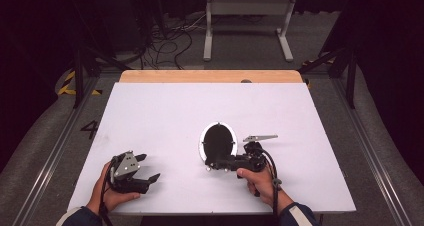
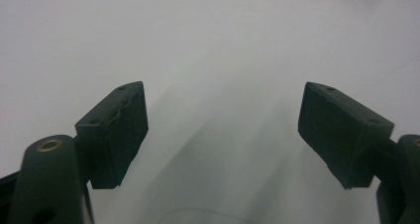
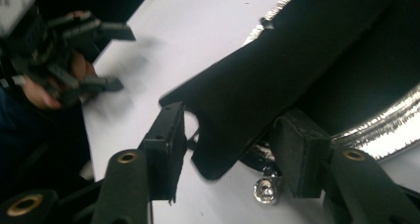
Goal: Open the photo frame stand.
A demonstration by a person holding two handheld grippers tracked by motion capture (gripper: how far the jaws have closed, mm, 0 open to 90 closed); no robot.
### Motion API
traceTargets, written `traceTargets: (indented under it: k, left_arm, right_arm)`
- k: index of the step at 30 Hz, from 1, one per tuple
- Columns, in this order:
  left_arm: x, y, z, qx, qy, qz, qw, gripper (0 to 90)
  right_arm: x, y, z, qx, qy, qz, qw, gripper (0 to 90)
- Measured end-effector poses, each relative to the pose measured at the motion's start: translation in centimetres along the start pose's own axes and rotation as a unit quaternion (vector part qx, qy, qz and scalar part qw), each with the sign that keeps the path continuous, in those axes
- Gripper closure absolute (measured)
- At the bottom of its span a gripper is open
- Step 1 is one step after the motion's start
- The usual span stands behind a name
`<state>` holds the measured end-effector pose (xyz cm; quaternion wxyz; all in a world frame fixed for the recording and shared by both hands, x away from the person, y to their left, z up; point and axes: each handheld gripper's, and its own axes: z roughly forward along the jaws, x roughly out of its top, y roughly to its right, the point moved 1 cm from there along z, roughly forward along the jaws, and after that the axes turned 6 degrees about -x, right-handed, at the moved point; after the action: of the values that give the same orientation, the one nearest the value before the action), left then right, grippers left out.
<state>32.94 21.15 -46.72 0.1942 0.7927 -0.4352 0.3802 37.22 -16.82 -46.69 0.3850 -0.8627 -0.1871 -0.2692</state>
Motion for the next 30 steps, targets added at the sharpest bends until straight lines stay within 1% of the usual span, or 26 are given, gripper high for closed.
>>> traceTargets:
  k: [1,2,3,4,5,7,8,9,10,11,12,14,16,17,18,20,21,23,24,25,26,27,28,30]
  left_arm:
    - [0.3,0.0,0.2,-0.001,-0.001,0.004,1.0,20.1]
    - [0.5,0.0,0.4,-0.004,0.001,0.004,1.0,20.1]
    - [1.1,-0.1,1.0,-0.009,0.0,0.009,0.9999,20.1]
    - [1.1,-0.1,1.0,-0.009,0.0,0.009,0.9999,20.0]
    - [1.5,-0.1,1.4,-0.012,-0.001,0.011,0.9999,20.0]
    - [2.3,-0.3,2.3,-0.021,-0.001,0.015,0.9997,20.1]
    - [2.7,-0.4,2.7,-0.025,0.0,0.015,0.9996,20.4]
    - [3.2,-0.5,3.2,-0.03,-0.001,0.015,0.9994,20.4]
    - [3.6,-0.6,3.7,-0.037,0.002,0.014,0.9992,20.7]
    - [4.0,-0.7,4.1,-0.045,0.004,0.008,0.999,20.9]
    - [4.4,-0.9,4.5,-0.05,0.004,0.007,0.9987,20.9]
    - [5.1,-1.1,5.4,-0.065,0.005,0.0,0.9979,20.8]
    - [5.8,-1.2,6.4,-0.078,-0.002,0.0,0.997,20.8]
    - [6.2,-1.4,7.0,-0.088,-0.003,-0.003,0.9961,20.7]
    - [6.4,-1.5,7.3,-0.089,0.0,-0.004,0.996,20.5]
    - [7.0,-1.7,8.0,-0.101,0.003,-0.011,0.9948,20.6]
    - [7.3,-1.8,8.3,-0.105,0.007,-0.014,0.9944,19.9]
    - [7.8,-2.1,8.5,-0.108,0.021,-0.018,0.9937,20.0]
    - [8.0,-2.2,8.7,-0.11,0.027,-0.02,0.9934,20.5]
    - [8.3,-2.4,9.0,-0.115,0.025,-0.024,0.9928,20.5]
    - [8.5,-2.4,9.3,-0.117,0.028,-0.031,0.9923,19.3]
    - [8.7,-2.5,9.5,-0.122,0.031,-0.031,0.9916,19.4]
    - [8.9,-2.4,9.6,-0.127,0.035,-0.04,0.9905,19.4]
    - [9.2,-2.4,9.9,-0.129,0.036,-0.041,0.9901,18.9]
  right_arm:
    - [0.1,0.3,0.1,0.011,0.001,0.022,0.9997,51.0]
    - [0.2,0.5,0.2,0.019,0.003,0.036,0.9992,50.4]
    - [0.5,0.7,0.4,0.025,0.003,0.048,0.9985,49.4]
    - [0.5,0.7,0.4,0.025,0.003,0.048,0.9985,49.4]
    - [0.6,0.8,0.5,0.028,0.004,0.05,0.9984,49.4]
    - [0.7,1.0,0.8,0.033,0.009,0.065,0.9973,50.4]
    - [0.8,1.1,0.8,0.034,0.011,0.065,0.9972,51.2]
    - [0.8,1.2,0.9,0.037,0.011,0.071,0.9967,52.4]
    - [0.9,1.4,1.0,0.038,0.015,0.081,0.9959,54.2]
    - [0.9,1.6,1.1,0.038,0.018,0.085,0.9955,55.1]
    - [1.0,1.6,1.1,0.039,0.02,0.088,0.9952,56.1]
    - [1.0,1.7,1.2,0.039,0.021,0.087,0.9952,58.5]
    - [0.9,1.9,1.2,0.04,0.022,0.083,0.9955,60.1]
    - [0.9,1.9,1.2,0.043,0.024,0.085,0.9952,60.9]
    - [0.9,2.0,1.2,0.044,0.024,0.082,0.9953,61.6]
    - [0.9,2.0,1.2,0.043,0.024,0.074,0.996,62.5]
    - [1.0,1.9,1.2,0.042,0.024,0.064,0.9968,62.7]
    - [1.1,1.5,1.1,0.037,0.024,0.028,0.9986,62.8]
    - [1.2,1.2,1.1,0.036,0.028,0.005,0.999,63.1]
    - [1.3,1.0,1.0,0.032,0.03,-0.015,0.9989,63.2]
    - [1.3,0.8,1.0,0.029,0.032,-0.027,0.9987,63.3]
    - [1.3,0.8,1.0,0.027,0.033,-0.032,0.9986,63.4]
    - [1.3,0.8,1.0,0.029,0.034,-0.03,0.9986,63.5]
    - [1.2,1.0,1.0,0.032,0.035,-0.032,0.9984,63.5]
